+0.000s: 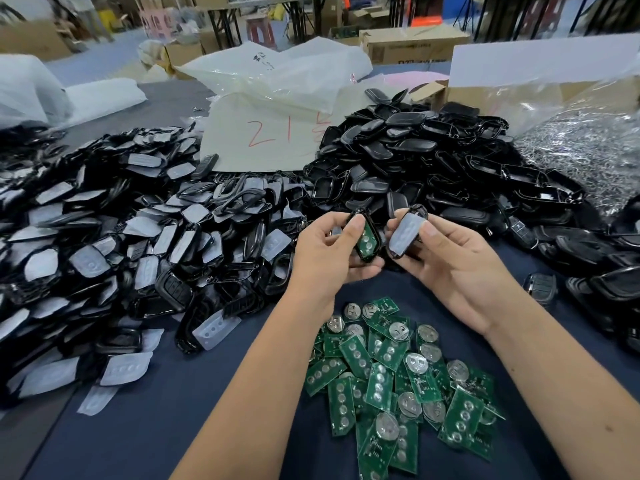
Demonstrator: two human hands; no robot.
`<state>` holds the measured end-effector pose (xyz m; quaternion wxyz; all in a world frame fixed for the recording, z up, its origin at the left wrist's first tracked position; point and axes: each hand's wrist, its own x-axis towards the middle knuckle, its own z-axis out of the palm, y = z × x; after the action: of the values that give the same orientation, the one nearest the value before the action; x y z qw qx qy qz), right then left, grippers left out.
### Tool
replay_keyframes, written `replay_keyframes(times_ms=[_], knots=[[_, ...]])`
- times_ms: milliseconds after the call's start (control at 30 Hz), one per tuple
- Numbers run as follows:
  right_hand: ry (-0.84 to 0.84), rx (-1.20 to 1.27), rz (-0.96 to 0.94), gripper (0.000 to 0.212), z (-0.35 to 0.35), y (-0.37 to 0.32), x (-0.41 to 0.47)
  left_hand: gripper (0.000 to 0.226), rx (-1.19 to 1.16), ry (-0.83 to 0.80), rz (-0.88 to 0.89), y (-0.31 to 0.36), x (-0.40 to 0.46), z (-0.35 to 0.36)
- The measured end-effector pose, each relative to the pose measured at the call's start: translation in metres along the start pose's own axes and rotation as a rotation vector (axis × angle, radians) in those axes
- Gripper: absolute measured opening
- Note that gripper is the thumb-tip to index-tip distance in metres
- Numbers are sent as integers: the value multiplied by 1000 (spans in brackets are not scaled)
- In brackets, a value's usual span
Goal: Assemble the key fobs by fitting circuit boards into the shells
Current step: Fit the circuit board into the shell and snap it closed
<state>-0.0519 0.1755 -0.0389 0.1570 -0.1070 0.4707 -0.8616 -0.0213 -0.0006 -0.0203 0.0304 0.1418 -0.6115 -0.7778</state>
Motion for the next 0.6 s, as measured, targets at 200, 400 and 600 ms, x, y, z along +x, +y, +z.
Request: replay_keyframes(times_ms=[200,400,600], knots=[[75,-49,-31,36,-3,3,3,10,-21,51,-50,-3,3,2],[96,-95,-37,37,-4,6,3,21,-54,27,-55,-2,1,3],[92,-128,-43,35,-4,8,4,28,8,15,-51,-5,3,2]])
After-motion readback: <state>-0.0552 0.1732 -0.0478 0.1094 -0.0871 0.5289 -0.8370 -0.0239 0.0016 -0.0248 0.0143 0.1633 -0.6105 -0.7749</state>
